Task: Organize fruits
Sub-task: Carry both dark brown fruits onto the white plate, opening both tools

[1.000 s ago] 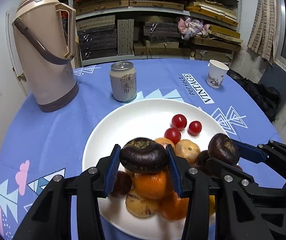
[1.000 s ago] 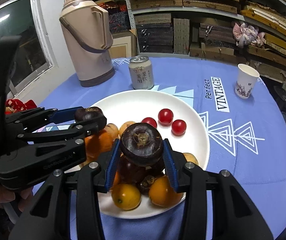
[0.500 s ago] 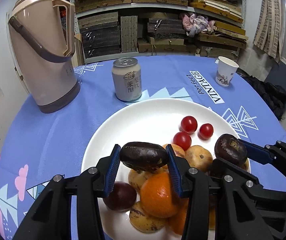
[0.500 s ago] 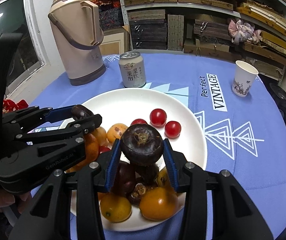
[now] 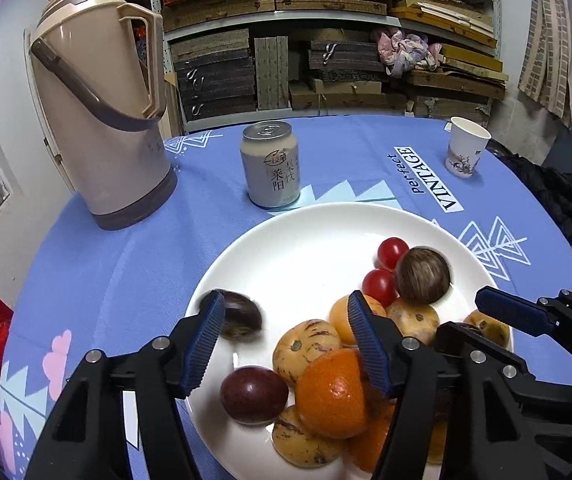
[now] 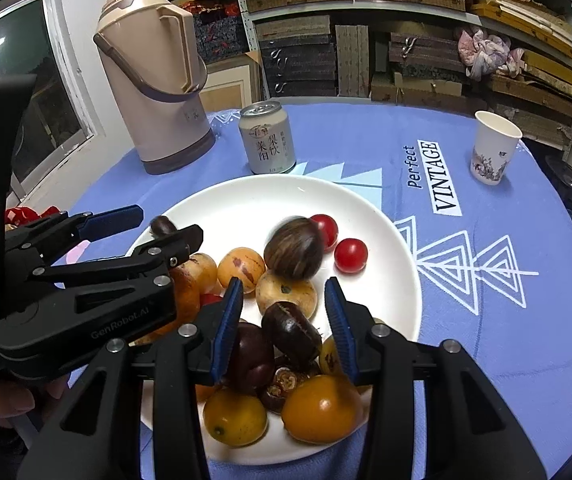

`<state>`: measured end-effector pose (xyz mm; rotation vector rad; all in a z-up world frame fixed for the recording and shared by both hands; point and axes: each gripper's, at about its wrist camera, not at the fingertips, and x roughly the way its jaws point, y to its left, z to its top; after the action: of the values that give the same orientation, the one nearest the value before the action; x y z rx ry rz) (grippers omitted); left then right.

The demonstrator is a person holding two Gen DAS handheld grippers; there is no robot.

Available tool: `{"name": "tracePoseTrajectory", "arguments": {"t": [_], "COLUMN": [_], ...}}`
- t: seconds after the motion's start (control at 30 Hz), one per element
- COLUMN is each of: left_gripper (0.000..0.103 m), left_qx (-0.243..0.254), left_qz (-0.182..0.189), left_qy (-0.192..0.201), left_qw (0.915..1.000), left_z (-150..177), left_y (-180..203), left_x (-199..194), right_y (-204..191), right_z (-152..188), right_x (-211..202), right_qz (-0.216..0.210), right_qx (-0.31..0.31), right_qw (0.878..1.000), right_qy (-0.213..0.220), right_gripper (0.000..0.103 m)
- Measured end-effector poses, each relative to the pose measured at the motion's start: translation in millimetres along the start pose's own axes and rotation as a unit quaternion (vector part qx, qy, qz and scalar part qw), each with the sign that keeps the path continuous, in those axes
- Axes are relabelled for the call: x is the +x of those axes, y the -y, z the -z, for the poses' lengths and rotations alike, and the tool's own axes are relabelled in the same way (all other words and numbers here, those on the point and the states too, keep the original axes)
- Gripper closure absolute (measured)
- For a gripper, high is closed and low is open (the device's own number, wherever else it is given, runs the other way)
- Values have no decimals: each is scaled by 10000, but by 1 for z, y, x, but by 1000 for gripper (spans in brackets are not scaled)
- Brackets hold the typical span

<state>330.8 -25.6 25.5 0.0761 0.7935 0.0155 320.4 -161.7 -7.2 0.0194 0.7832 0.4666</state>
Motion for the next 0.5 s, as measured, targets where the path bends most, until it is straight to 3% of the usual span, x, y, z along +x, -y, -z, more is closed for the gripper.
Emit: {"name": "tracePoseTrajectory", "arguments": {"t": [0.33, 0.5], "left_gripper": [25, 18], "left_qx": [-4, -43], "left_qz": [-2, -21], "left_qy": [131, 172], "left_qw": [9999, 9998], "left_z": [6, 12], "left_y": [2, 1], "left_x": [-17, -28], "right_y": [-2, -1], "right_z": [10, 16], "right_x": [-19, -32], "right_qz": [-46, 35], "right_qx": [63, 139], "right_qw": [9999, 9997], "right_qy": [101, 210], "right_gripper": [55, 37]}}
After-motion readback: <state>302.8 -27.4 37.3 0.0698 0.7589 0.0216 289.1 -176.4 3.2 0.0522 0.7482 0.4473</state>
